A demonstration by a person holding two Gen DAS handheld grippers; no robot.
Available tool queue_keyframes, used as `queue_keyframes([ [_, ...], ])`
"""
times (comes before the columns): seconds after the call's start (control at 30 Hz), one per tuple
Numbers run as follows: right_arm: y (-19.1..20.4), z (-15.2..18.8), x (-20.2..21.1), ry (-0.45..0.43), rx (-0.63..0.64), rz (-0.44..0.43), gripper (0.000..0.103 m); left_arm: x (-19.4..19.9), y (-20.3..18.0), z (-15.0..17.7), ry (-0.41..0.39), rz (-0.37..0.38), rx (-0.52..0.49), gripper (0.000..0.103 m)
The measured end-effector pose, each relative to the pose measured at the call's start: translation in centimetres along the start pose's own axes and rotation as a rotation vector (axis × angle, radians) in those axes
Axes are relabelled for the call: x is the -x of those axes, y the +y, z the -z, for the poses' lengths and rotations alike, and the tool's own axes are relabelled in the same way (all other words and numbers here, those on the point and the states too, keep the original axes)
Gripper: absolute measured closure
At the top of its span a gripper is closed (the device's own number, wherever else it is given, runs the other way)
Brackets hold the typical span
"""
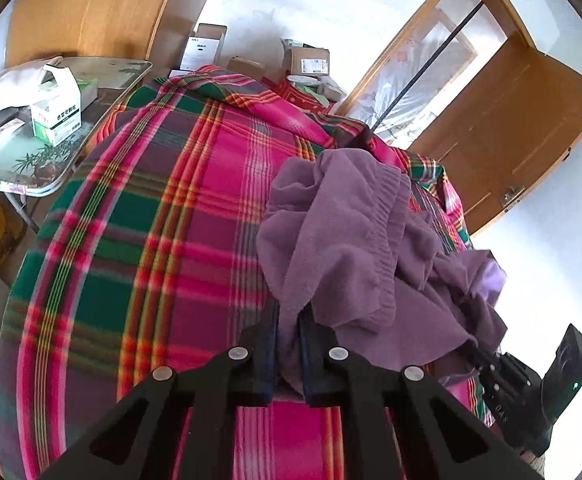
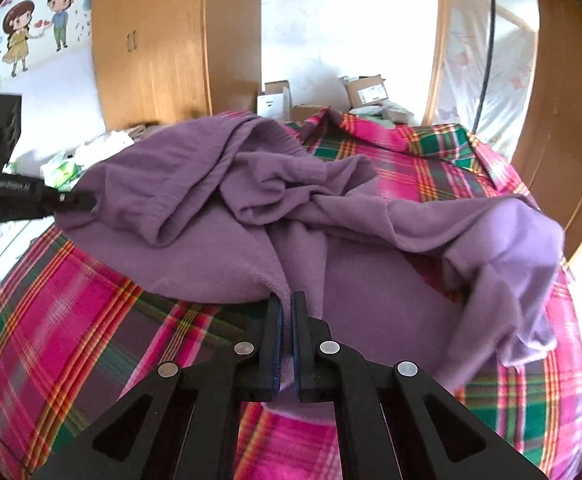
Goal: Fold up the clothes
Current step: 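Grasp the purple trouser leg with the right tool while the left tool grasps the waistband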
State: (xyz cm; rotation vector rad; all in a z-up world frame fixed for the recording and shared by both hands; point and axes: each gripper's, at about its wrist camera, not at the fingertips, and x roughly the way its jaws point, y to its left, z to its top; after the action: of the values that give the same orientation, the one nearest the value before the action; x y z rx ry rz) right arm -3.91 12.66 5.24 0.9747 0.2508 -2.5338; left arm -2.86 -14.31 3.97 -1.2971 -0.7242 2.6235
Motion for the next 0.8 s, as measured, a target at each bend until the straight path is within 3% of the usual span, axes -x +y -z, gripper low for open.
queue_keyframes([
  [0.3,-0.5,1.7,4.5,-0.045,-0.014,0.047,0.099,1.1,-1.5,3.9,0.040,0.037,0.005,0.094],
  [0.5,-2.0,3.7,8.0,-0.053,-0.035,0.108,0.099,0.7,-3.0,6.4,0.083,0.112,0.003,0.094],
  [0.8,-1.8,7.0,9.6,0.020,-0.026,0.131,0.099,1.9,-3.6,10.5,0.132,0.135,-0.024,0.093],
])
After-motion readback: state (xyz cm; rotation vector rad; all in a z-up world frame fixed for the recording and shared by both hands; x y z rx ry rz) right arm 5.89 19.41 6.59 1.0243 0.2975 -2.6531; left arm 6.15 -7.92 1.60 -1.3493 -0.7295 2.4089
